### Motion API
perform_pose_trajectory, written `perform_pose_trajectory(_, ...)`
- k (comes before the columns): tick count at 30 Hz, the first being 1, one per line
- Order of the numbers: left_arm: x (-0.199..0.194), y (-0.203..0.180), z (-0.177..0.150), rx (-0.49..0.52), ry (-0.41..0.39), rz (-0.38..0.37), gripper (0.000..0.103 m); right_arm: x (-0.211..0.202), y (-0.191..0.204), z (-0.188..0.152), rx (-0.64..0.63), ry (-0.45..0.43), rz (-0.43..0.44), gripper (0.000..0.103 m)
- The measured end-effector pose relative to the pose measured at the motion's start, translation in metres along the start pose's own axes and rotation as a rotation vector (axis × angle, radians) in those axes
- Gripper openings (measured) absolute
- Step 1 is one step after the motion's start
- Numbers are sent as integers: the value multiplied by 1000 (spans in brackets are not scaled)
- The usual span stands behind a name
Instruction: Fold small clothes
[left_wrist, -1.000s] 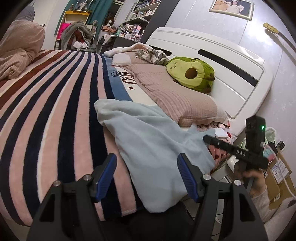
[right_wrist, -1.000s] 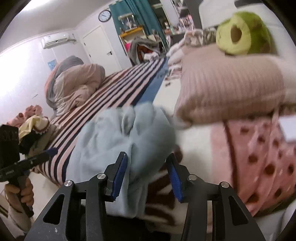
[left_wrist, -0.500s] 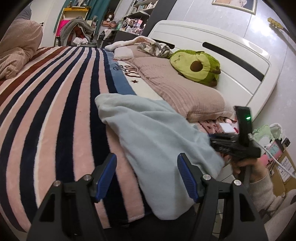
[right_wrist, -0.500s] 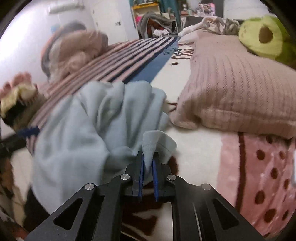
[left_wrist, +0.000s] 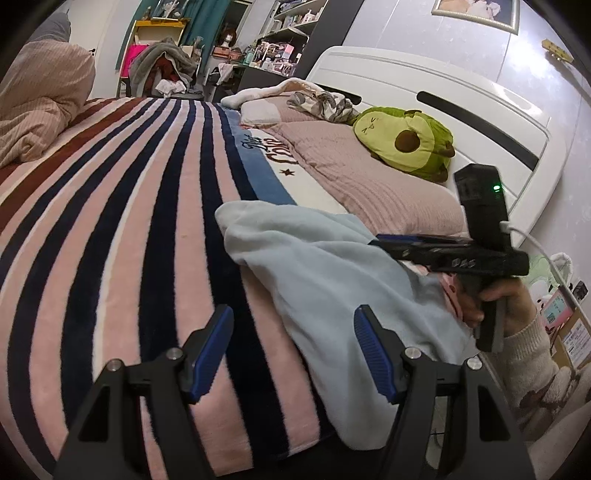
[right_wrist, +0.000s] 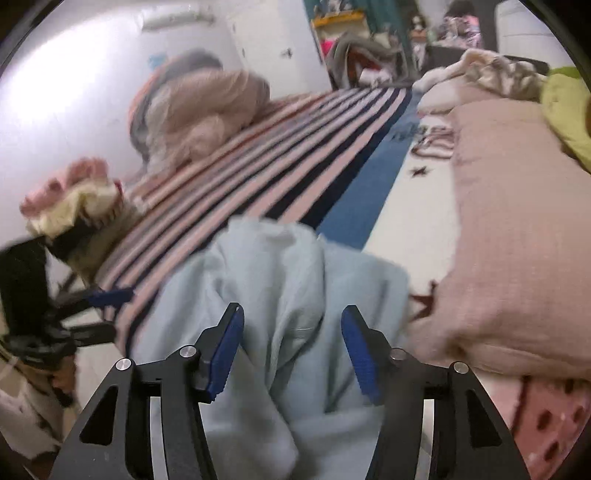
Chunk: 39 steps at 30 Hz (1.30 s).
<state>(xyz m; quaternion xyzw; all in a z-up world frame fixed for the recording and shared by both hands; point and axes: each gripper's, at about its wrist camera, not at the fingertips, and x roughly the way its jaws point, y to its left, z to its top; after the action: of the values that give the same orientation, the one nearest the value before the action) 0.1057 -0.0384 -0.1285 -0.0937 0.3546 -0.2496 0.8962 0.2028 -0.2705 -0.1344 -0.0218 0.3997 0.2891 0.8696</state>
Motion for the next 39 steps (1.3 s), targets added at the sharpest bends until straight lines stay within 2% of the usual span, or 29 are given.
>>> perform_pose_trajectory(1, -1, 2, -1, -1, 1, 4, 64, 8, 3, -2, -8, 11, 1, 49)
perform_pose_trajectory(2, -1, 3, -1, -3, 1, 5, 64, 10, 6, -5, -15, 10, 5, 40)
perform_pose_trajectory(3, -2, 4, -1, -7, 0, 6, 64, 10, 8, -8, -28, 2, 5, 25)
perform_pose_trajectory(5, -3, 5, -1, -15, -3, 5, 64, 6, 11, -16, -48, -23, -7, 11)
perform_pose_trajectory(8, -5, 3, 0, -15, -11, 0, 64, -3, 16, -19, -66, -67, -29, 8)
perform_pose_trajectory(11, -8, -2, 1, 1, -20, -8, 64, -13, 18, -19, -95, -97, -102, 7)
perform_pose_trajectory(16, -9, -7, 2, 11, -22, -22, 64, -30, 11, -20, -66, -125, -191, 7)
perform_pose_trajectory(20, -3, -11, 2, 16, -4, -41, 64, -33, 2, -27, -64, -112, -272, 7)
perform_pose_trajectory(22, 2, -14, 1, 20, 7, -51, 64, -23, -6, -32, -52, -76, -311, 7)
perform_pose_trajectory(25, 7, -20, 0, 22, 24, -75, 65, -12, -15, -40, -15, -35, -306, 10)
perform_pose_trajectory(27, 6, -22, 1, 25, 25, -82, 66, -20, -17, -39, 11, -57, -288, 22)
perform_pose_trajectory(29, 5, -21, 2, 24, 22, -86, 73, -39, -20, -36, 45, -102, -247, 28)
perform_pose_trajectory(31, 7, -18, 4, 5, 38, -115, 75, -61, -21, -34, 77, -142, -211, 32)
perform_pose_trajectory(32, 9, -16, 5, -5, 50, -125, 77, -68, -22, -34, 90, -149, -200, 42)
perform_pose_trajectory(33, 11, -14, 5, -19, 66, -132, 77, -74, -23, -35, 102, -148, -187, 58)
perform_pose_trajectory(35, 17, -9, 4, -65, 97, -153, 77, -86, -27, -41, 137, -136, -141, 78)
perform_pose_trajectory(39, 25, 1, 0, -152, 136, -205, 77, -97, -39, -66, 251, -91, -43, 81)
